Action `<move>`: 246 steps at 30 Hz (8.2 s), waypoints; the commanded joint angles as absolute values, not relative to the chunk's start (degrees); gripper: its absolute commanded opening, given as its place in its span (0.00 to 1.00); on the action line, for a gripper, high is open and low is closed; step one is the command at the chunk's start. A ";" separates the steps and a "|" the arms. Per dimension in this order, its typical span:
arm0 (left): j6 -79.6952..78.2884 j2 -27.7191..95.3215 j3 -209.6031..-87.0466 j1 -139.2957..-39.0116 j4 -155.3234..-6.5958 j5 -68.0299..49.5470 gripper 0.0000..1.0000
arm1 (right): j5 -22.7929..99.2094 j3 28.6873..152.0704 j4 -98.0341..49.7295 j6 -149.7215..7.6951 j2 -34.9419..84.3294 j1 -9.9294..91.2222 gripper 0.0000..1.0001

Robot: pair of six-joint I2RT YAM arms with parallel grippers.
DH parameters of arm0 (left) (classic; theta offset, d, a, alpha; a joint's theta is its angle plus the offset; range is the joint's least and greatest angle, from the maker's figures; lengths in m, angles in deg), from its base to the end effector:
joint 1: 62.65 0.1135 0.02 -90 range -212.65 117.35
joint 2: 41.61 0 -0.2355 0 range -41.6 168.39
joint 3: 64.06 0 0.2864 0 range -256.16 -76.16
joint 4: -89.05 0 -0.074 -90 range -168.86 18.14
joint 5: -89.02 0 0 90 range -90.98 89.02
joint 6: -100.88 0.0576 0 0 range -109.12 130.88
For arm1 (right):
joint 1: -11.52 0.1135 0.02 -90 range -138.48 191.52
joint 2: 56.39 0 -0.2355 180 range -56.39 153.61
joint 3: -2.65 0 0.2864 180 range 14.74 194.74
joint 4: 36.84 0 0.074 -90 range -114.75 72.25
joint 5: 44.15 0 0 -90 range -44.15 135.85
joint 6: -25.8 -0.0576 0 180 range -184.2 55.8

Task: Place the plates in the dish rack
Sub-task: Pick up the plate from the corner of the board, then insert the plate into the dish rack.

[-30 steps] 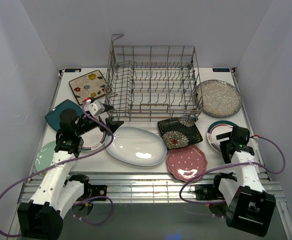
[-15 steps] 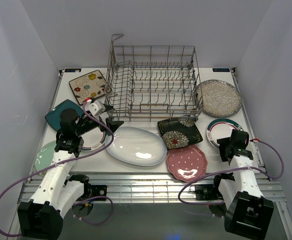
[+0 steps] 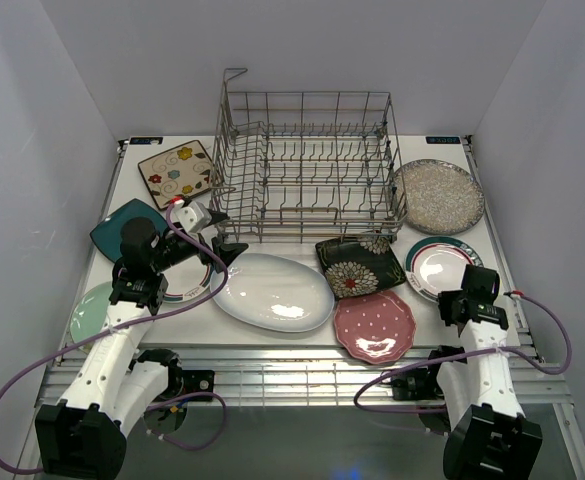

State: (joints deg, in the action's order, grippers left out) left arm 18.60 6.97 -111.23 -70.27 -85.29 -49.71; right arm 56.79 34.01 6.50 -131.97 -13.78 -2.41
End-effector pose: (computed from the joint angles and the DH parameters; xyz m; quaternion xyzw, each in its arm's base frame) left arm 0.2536 -0.0776 0.2693 0.3618 0.6401 -0.3086 0.6035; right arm 0.1946 -0.0595 0.1107 0.6422 0.6984 0.0561 0.3110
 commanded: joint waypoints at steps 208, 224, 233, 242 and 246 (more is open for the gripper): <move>14.92 19.57 -117.11 -70.30 -86.41 -18.30 0.98 | 86.89 119.77 -28.96 -72.38 49.87 29.10 0.08; 11.40 20.62 -118.25 -70.30 -86.77 -15.13 0.98 | 91.99 122.32 -34.33 -64.46 53.91 30.50 0.08; 11.40 21.41 -120.01 -70.30 -83.78 -16.19 0.98 | 93.31 122.50 -37.40 -60.51 56.37 30.68 0.08; 9.64 22.12 -120.63 -70.30 -83.25 -16.01 0.98 | 94.19 123.90 -38.55 -59.19 59.45 31.03 0.08; 9.56 22.20 -120.54 -70.21 -83.51 -15.48 0.98 | 95.85 124.17 -40.91 -56.65 60.68 31.91 0.08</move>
State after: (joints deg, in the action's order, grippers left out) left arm 10.32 22.69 -118.66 -70.27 -83.65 -15.50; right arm 92.68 120.00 -32.47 -59.09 61.24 30.87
